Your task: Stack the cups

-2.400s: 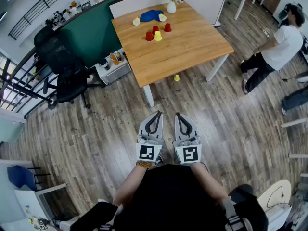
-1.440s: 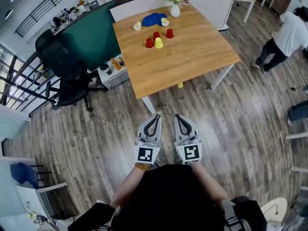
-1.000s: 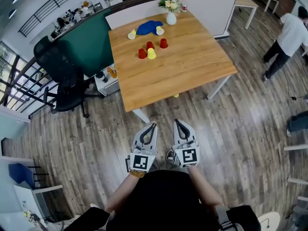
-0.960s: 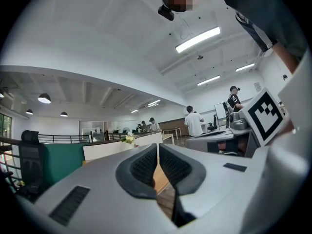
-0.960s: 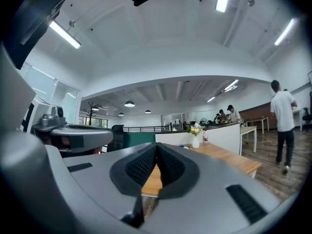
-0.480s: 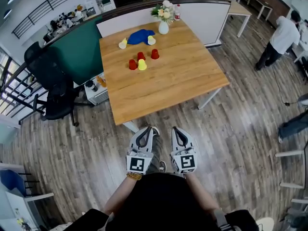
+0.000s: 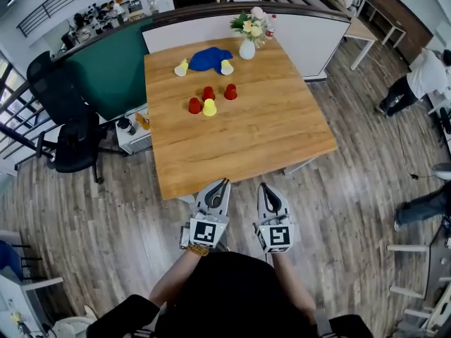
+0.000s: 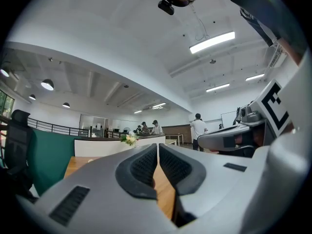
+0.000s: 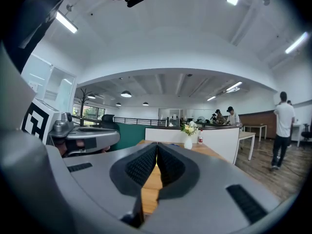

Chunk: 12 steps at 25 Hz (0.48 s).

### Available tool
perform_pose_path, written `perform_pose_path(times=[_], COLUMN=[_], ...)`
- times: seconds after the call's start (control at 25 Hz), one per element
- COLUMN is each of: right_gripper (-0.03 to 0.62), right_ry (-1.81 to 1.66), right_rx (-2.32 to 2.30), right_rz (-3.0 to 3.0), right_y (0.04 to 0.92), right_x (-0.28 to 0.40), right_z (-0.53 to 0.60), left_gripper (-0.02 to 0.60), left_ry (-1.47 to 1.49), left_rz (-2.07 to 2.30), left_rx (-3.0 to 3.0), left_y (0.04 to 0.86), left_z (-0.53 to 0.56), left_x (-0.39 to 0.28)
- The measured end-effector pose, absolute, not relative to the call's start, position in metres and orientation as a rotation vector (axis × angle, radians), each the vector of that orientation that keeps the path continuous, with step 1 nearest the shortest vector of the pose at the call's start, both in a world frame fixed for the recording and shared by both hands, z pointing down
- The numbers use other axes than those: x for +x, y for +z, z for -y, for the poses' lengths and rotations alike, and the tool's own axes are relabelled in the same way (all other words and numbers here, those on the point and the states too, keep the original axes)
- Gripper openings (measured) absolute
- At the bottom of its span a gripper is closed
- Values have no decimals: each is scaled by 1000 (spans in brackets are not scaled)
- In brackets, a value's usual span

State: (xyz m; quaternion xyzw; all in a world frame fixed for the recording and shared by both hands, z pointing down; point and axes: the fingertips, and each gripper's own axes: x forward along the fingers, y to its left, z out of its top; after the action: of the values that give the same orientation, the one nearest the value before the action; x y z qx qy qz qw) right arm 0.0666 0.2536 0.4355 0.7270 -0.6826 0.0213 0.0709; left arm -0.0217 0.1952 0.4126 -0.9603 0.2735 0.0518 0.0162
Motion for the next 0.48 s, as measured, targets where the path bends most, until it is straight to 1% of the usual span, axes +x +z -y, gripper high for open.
perform_pose_path(times=[0.2,0.48], right_gripper=[12,17], right_ry=[71,40], right_rx=[2124,1986], right_rz=[2068,2088], right_y=[434,421], right_x=[85,98], right_z=[-193,-113], left_gripper=[32,32], left_ry=[173,221], left_rz=[-911,-1061], left_rx=[-2990,-2975], left_y=[416,418], left_z=[-133,-48], left_x=[-5,-3])
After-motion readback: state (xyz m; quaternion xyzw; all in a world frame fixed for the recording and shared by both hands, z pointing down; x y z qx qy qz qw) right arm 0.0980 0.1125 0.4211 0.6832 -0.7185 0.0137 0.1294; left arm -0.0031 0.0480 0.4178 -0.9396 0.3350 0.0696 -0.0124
